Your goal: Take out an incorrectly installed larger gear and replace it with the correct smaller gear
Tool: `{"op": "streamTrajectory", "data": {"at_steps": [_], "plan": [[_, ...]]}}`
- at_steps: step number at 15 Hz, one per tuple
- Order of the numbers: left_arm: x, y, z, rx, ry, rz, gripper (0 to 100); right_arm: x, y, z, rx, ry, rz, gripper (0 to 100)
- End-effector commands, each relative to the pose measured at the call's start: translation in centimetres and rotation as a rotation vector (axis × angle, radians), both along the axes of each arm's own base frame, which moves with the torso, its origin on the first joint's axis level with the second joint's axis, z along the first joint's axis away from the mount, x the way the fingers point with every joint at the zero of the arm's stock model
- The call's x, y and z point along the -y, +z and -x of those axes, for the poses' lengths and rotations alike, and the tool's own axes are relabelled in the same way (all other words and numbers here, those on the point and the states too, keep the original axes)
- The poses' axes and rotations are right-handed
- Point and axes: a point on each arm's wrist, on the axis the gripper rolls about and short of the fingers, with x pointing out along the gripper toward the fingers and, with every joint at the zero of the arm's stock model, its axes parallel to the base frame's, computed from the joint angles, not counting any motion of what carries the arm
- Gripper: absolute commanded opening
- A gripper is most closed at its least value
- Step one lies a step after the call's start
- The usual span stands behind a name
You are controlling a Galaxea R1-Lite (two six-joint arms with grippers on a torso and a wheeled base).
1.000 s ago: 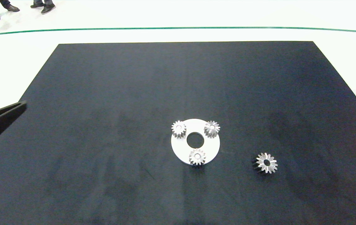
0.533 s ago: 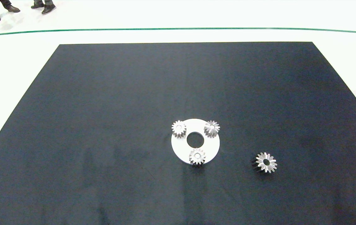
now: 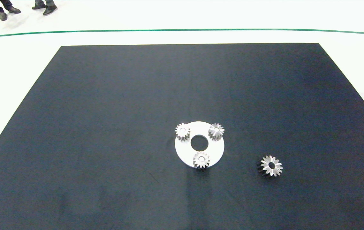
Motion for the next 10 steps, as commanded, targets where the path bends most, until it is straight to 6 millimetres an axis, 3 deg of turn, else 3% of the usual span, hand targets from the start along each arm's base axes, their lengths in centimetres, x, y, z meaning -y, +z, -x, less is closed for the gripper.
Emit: {"op": "streamTrajectory", "data": {"at_steps": [1,2,4,7,8,9,10], "plan": [[0.3,-3.8,-1.8,-0.093,-0.158,0.056,100,-0.1,-1.4,0.2,-0.018,0.06,-0.039,100],[0.5,-5.3,-2.4,-0.118,-0.233,0.08,100,-0.2,-1.9,0.1,-0.052,0.118,-0.07,100],[0.9,-5.5,-2.5,-0.139,-0.402,0.145,100,-0.4,-2.1,0.0,-0.056,0.242,-0.11,100],[1.1,-5.6,-2.4,-0.154,-0.506,0.133,100,-0.8,-2.0,-0.1,-0.061,0.387,-0.107,100],[1.3,-5.6,-2.4,-0.161,-0.593,0.136,100,-1.0,-2.2,-0.1,-0.081,0.508,-0.123,100],[1.3,-5.6,-2.4,-0.158,-0.609,0.139,100,-1.3,-2.5,-0.1,-0.113,0.646,-0.14,100],[1.1,-5.6,-2.4,-0.151,-0.527,0.126,100,-1.3,-2.4,0.0,-0.12,0.635,-0.136,100]]}}
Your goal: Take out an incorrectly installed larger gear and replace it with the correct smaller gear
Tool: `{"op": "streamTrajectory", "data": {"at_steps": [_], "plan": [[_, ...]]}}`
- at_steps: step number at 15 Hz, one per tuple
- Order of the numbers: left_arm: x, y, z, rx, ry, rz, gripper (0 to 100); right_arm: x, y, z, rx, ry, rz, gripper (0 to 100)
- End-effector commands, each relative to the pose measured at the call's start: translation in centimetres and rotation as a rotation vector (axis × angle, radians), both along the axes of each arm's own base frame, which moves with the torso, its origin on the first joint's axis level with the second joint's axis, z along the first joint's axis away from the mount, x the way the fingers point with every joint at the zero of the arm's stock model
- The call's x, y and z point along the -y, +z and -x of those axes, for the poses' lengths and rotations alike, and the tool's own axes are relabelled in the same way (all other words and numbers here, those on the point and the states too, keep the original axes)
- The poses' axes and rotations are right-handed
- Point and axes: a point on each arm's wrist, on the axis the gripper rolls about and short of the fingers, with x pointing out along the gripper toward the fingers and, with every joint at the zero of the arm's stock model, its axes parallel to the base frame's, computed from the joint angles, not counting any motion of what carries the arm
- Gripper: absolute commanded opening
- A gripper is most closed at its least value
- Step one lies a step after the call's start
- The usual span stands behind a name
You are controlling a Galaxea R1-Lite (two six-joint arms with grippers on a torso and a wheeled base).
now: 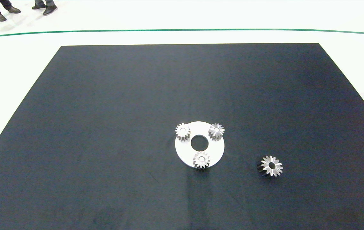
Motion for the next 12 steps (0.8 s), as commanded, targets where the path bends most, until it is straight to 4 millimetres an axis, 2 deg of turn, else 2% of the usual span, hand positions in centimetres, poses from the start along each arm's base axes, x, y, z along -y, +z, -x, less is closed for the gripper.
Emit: {"op": "streamTrajectory", "data": {"at_steps": [1,3,12], "plan": [[-0.4,0.01,-0.17,0.002,0.192,-0.026,100,-0.17,-0.18,0.04,-0.031,0.078,-0.015,100],[-0.65,-0.37,-0.2,-0.026,0.303,-0.086,100,-0.13,-0.18,0.03,-0.031,0.058,-0.033,100],[-0.65,-0.56,-0.19,-0.049,0.302,-0.08,100,-0.12,-0.15,0.03,-0.028,0.056,-0.031,100]]}}
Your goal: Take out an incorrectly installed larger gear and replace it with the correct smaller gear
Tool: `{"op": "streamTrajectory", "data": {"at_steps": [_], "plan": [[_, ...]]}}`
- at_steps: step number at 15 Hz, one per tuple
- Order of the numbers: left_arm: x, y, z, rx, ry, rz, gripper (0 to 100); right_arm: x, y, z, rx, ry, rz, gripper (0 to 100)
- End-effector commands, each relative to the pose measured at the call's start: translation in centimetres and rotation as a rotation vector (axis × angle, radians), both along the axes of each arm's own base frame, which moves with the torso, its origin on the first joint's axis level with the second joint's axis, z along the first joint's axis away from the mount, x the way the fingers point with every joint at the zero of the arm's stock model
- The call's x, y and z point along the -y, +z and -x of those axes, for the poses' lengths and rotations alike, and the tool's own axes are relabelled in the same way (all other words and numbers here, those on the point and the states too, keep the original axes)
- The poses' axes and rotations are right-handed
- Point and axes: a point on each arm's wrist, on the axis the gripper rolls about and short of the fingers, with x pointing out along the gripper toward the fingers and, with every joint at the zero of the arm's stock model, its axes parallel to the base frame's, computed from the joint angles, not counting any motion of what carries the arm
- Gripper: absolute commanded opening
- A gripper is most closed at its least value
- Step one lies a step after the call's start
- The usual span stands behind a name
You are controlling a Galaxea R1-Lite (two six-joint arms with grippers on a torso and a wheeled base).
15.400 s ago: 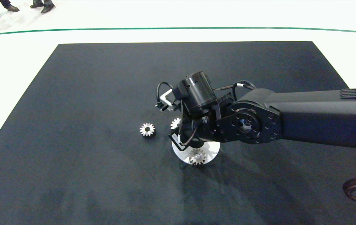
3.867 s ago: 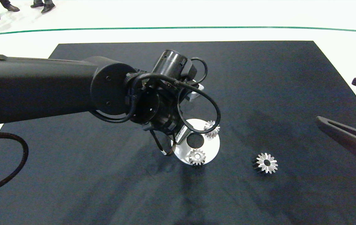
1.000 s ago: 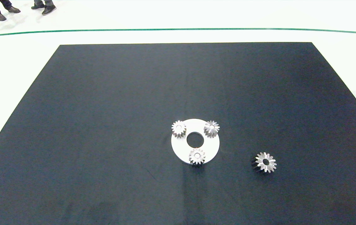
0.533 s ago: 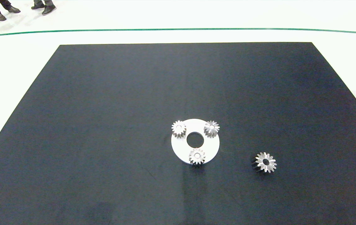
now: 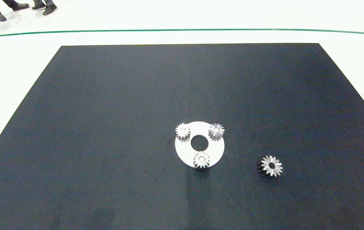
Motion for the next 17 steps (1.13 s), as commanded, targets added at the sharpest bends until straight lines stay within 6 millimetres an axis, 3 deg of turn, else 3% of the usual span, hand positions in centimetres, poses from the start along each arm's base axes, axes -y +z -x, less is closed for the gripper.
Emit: {"op": "streamTrajectory", "data": {"at_steps": [1,17], "plan": [[0.0,0.01,-0.05,-0.007,0.001,-0.001,100,0.0,0.02,-0.02,-0.001,0.0,0.0,100],[0.0,0.01,-0.05,-0.007,0.002,-0.001,100,0.0,0.02,-0.02,-0.001,0.001,0.0,100]]}}
